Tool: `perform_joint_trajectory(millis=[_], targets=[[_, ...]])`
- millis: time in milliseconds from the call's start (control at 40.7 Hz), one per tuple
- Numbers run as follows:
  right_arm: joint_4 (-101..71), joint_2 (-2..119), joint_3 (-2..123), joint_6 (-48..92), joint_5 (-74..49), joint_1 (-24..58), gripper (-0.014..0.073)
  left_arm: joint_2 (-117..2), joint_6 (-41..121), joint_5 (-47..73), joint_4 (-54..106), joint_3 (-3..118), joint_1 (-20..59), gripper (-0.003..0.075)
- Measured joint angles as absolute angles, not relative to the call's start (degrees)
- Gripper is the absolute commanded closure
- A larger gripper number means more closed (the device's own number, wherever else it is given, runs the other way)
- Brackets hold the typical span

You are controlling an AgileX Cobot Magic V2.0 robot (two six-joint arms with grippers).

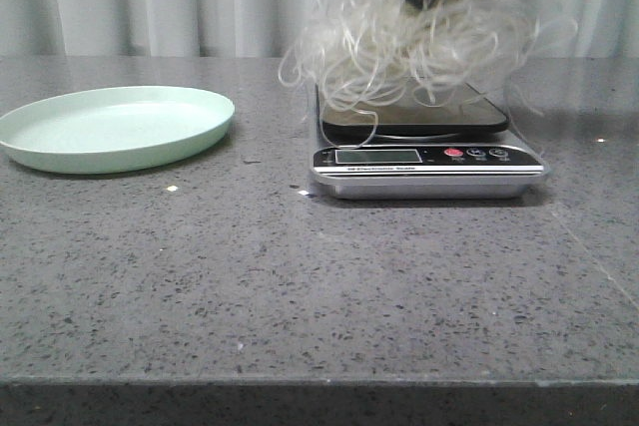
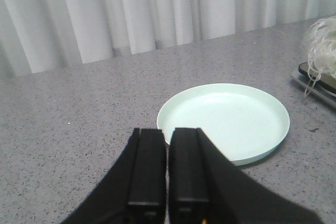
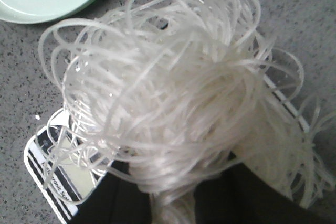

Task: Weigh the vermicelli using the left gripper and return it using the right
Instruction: 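Lift the vermicelli with the right gripper and carry it to the plate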

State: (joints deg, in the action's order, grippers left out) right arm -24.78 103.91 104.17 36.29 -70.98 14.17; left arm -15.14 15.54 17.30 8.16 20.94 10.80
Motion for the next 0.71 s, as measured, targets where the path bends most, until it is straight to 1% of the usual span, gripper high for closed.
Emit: perform_joint_trajectory(millis=[196, 368, 565, 712], targets=[[-25.28, 103.05, 111.97, 36.29, -71.74, 14.17, 0.0442, -15.14, 15.54, 17.3, 8.16, 20.94, 10.8, 0.0584], [-29.74, 102.58, 118.26, 36.2, -72.01, 15.33, 0.0442, -15.14, 15.54, 17.3, 8.16, 20.94, 10.8, 0.0584], [-30.88, 102.54, 119.9, 36.2, -71.02, 22.88, 0.0442, -15.14, 15.54, 17.3, 8.16, 20.94, 10.8, 0.0584], [-31.49, 104.74, 119.94, 36.2, -64.78, 29.91, 0.0442, -15.14, 15.54, 17.3, 8.16, 20.94, 10.8, 0.0584]])
